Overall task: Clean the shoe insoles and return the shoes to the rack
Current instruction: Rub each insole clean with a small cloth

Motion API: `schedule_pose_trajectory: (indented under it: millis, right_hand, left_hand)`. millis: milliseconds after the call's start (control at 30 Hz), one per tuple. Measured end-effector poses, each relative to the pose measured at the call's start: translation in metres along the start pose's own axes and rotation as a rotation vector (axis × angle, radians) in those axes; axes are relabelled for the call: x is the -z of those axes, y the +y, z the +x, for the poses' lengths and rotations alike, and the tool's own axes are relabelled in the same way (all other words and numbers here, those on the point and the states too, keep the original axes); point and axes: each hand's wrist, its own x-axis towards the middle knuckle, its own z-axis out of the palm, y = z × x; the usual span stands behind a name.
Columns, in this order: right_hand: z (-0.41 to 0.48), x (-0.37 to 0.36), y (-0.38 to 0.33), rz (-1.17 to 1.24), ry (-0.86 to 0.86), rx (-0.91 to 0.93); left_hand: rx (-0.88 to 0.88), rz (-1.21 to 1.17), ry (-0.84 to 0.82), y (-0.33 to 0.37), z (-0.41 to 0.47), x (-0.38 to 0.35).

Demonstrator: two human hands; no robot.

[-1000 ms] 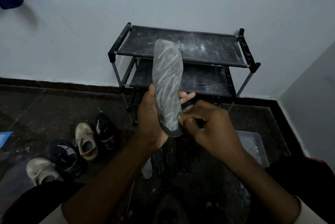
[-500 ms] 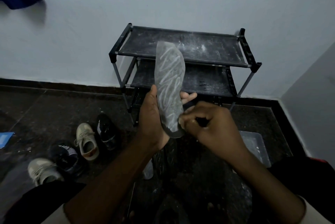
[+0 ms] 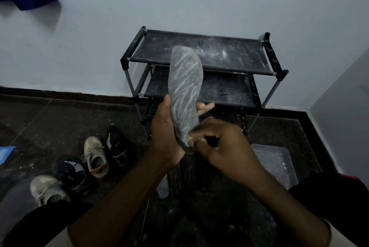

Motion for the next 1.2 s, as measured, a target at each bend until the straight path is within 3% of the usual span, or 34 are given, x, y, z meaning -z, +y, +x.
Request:
schedule_pose_trajectory:
  millis: [167, 300, 467, 600, 733, 867, 1000, 1133, 1200]
  right_hand:
    - [0.004, 0.006, 0.004, 0.085, 0.121, -0.07]
    - [-0.001, 0.0, -0.004, 0.081, -0.059, -0.056]
    - [0.002, 0.004, -0.001, 0.123, 0.084, -0.069]
    - [-0.002, 0.002, -0.007, 0.137, -0.085, -0.035]
    - [0.002, 0.004, -0.003, 0.175, 0.074, -0.06]
    - [-0.001, 0.001, -0.01, 0.124, -0.073, -0.016]
    - [0.003, 0.004, -0.006, 0.168, 0.049, 0.015]
    - [0.001, 0.001, -0.011, 0.092, -0.087, 0.066]
    - [0.004, 0.005, -0.009, 0.148, -0.02, 0.08]
  left_hand:
    - [0.005, 0.015, -0.029, 0.001, -0.001, 0.001]
    - [-0.005, -0.006, -0.014, 0.0, 0.0, 0.001]
    - [0.018, 0.038, -0.066, 0.002, -0.003, 0.0]
    - [0.012, -0.026, -0.019, 0.002, -0.001, -0.001]
    - [0.056, 0.038, -0.052, 0.004, -0.005, -0.004]
    - [0.031, 0.014, -0.042, 0.002, -0.005, -0.004]
    - [0.087, 0.018, -0.069, 0.003, -0.006, -0.007]
    - [0.071, 0.025, -0.048, 0.002, -0.006, -0.006]
    - [0.093, 0.017, -0.043, 0.002, -0.007, -0.007]
